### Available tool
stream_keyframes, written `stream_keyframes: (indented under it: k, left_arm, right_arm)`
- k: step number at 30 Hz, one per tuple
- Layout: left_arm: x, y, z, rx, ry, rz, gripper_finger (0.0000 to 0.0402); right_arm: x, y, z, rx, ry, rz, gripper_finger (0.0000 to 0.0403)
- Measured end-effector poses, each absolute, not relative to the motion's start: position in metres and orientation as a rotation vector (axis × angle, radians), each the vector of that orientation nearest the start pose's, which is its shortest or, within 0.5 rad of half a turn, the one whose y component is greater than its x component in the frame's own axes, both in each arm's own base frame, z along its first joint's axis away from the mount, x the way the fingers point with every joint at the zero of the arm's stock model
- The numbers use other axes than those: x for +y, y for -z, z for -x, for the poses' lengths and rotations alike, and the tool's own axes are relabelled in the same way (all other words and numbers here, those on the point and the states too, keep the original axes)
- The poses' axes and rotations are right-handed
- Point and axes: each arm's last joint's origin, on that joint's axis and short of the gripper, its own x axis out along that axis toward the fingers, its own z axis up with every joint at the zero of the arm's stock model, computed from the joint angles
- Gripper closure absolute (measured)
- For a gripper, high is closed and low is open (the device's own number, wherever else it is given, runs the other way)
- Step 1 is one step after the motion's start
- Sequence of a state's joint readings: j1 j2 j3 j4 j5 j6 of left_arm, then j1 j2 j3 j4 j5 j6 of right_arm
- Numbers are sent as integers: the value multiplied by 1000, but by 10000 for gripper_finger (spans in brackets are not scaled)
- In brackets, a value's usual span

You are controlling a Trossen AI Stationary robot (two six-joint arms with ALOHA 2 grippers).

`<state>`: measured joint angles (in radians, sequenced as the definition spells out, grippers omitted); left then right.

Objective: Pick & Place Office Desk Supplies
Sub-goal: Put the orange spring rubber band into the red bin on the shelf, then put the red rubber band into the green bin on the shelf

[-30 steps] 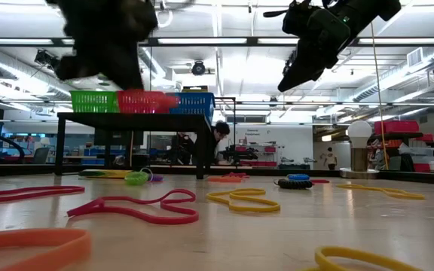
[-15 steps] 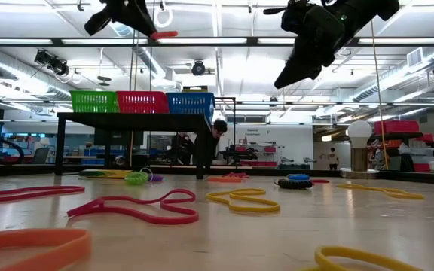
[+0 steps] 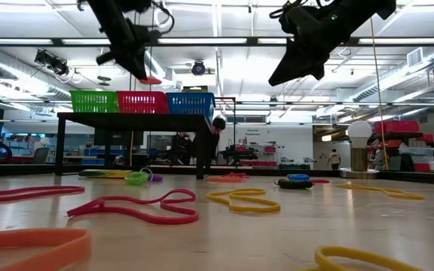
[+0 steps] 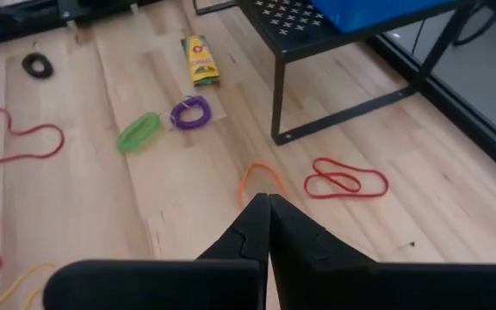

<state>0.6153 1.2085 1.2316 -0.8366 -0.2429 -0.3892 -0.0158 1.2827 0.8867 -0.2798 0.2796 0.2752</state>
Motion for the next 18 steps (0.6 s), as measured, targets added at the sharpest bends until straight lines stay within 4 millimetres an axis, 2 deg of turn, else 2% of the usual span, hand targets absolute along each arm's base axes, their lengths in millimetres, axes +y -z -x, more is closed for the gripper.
stream_keyframes:
  k: [4,7,13,18]
  left_arm:
    - [163,-332,-191,757,-916,483,373]
    - [171,-325,-193,811,-904,450,344]
    - [174,-323,-192,860,-909,352,282]
    - [171,-332,-187,898,-896,275,246]
  right_arm:
    - [-13,-258,-268,617,410,-195,394]
    - [-13,-258,-268,609,433,-215,394]
    - [-14,-258,-268,597,463,-250,394]
    - [-14,-258,-268,595,464,-254,394]
